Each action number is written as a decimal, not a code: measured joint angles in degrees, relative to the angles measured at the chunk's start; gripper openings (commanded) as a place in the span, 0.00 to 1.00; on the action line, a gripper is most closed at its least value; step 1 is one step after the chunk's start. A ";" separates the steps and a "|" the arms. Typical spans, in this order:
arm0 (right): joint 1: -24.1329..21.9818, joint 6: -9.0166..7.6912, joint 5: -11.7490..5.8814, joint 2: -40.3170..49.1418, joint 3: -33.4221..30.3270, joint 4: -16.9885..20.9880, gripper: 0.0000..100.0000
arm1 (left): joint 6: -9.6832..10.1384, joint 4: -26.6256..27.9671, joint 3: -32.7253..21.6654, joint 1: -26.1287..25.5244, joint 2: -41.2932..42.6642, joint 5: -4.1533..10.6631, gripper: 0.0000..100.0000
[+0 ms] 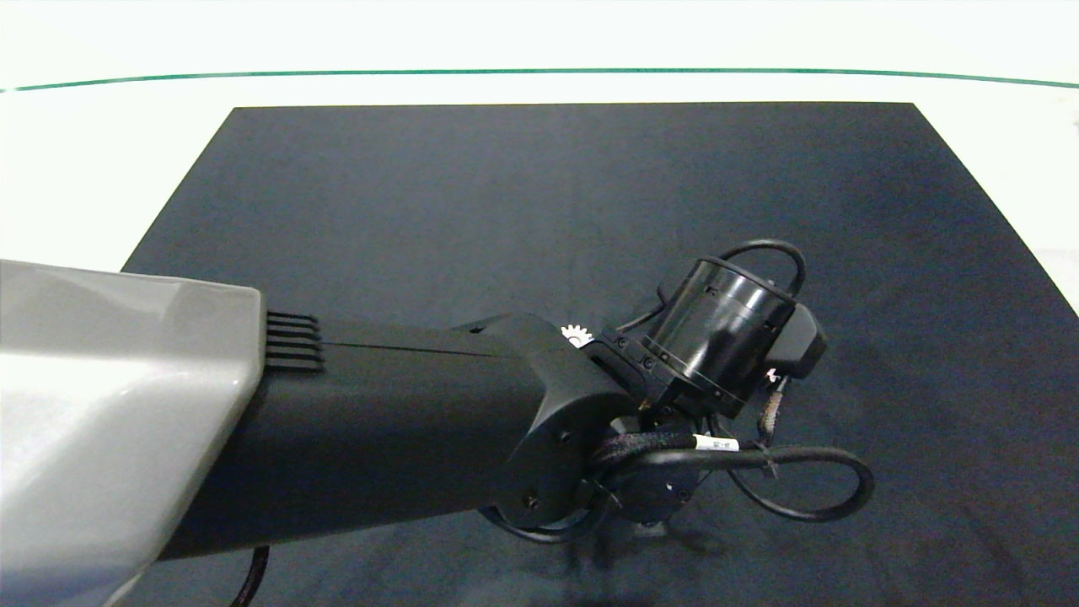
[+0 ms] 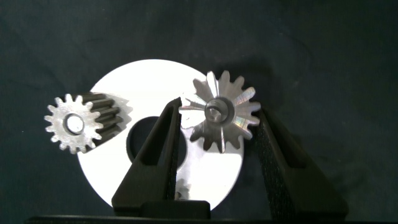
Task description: Remove an incorrectly installed larger gear and replace it with the correct smaller gear
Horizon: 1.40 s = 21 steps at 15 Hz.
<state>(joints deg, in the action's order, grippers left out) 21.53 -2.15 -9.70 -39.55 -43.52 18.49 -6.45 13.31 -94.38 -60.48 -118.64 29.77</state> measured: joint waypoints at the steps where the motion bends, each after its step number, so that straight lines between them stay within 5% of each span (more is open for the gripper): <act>1: 0.02 0.00 0.00 0.05 0.13 0.02 1.00 | -0.02 0.00 -0.09 0.28 -0.10 0.00 0.22; 21: 0.00 -0.02 0.00 0.55 0.44 0.13 1.00 | 1.24 -0.04 3.95 0.15 1.79 0.07 0.22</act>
<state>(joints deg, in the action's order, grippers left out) 21.53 -2.17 -9.70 -39.00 -43.08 18.63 -5.21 13.28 -90.43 -60.33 -116.85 29.84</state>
